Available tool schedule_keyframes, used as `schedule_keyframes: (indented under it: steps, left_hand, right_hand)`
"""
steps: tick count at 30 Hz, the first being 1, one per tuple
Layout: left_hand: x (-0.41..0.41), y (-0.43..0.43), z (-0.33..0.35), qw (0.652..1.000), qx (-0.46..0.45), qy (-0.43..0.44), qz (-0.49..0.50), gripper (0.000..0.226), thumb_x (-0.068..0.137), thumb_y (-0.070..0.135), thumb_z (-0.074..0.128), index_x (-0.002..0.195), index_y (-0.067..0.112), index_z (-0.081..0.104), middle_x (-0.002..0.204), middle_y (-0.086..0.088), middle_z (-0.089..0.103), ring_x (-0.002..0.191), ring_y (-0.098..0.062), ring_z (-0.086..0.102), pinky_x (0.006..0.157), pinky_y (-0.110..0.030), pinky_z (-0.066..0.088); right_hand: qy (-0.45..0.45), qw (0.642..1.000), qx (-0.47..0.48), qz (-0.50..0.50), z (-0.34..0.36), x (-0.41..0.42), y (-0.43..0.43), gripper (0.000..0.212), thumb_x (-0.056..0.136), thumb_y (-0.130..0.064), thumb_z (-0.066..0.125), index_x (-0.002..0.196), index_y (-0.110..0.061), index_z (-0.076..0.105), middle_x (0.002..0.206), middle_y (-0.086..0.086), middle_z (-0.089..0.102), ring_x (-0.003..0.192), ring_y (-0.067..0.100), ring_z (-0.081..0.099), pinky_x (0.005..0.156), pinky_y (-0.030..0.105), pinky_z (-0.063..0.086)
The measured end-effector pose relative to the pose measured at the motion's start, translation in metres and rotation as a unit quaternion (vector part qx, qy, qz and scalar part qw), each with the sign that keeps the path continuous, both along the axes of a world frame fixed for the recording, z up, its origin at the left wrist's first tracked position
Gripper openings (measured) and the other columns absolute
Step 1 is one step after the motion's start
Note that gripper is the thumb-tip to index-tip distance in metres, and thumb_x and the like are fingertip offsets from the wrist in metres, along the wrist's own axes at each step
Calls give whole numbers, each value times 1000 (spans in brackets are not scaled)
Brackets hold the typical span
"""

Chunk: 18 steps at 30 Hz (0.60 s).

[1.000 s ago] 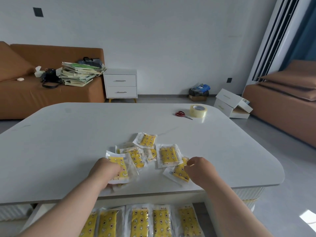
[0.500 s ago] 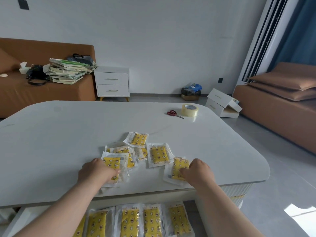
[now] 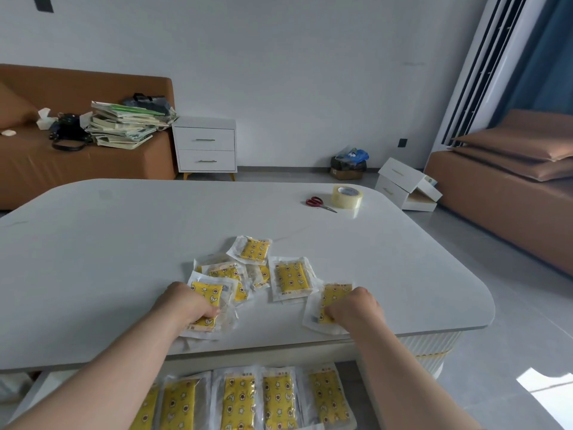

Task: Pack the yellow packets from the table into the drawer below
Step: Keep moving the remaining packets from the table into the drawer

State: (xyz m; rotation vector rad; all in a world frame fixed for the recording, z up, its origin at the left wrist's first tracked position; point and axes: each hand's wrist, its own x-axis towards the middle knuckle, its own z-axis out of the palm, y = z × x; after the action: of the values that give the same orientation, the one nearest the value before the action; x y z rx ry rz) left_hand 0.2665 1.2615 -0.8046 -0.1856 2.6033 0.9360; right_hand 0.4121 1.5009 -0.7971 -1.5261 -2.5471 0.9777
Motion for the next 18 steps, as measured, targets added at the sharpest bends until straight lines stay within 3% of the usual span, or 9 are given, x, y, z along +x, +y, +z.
schedule_keyframes:
  steps: [4, 10, 13, 18]
  left_hand:
    - [6, 3, 5, 996, -82, 10, -19, 82, 43, 44, 81, 111, 10, 51, 104, -8, 63, 99, -27, 60, 86, -36, 53]
    - [14, 9, 6, 994, -106, 33, -25, 84, 61, 44, 81, 124, 5, 41, 118, -7, 56, 113, -26, 55, 91, -33, 51]
    - [17, 11, 5, 997, -74, 26, -16, 84, 55, 40, 87, 117, 4, 43, 112, -8, 59, 106, -26, 59, 85, -33, 53]
    - [8, 6, -7, 1000, -10, 7, -19, 91, 18, 44, 82, 100, 11, 63, 87, -3, 71, 78, -21, 69, 76, -35, 59]
  right_hand:
    - [31, 999, -9, -18, -5, 1, 6, 36, 79, -13, 55, 113, -10, 44, 97, 5, 50, 97, 26, 54, 72, 31, 43]
    - [65, 997, -30, -27, -7, 0, 6, 26, 82, -4, 46, 101, -11, 30, 80, 2, 43, 88, 27, 52, 67, 33, 45]
    - [101, 994, -37, -33, -3, 0, 3, 23, 83, -1, 41, 100, -11, 30, 80, 4, 44, 74, 21, 51, 54, 30, 40]
    - [153, 986, -37, -47, 3, 4, -1, 21, 82, 2, 39, 99, -9, 32, 81, 7, 48, 67, 21, 49, 49, 28, 38]
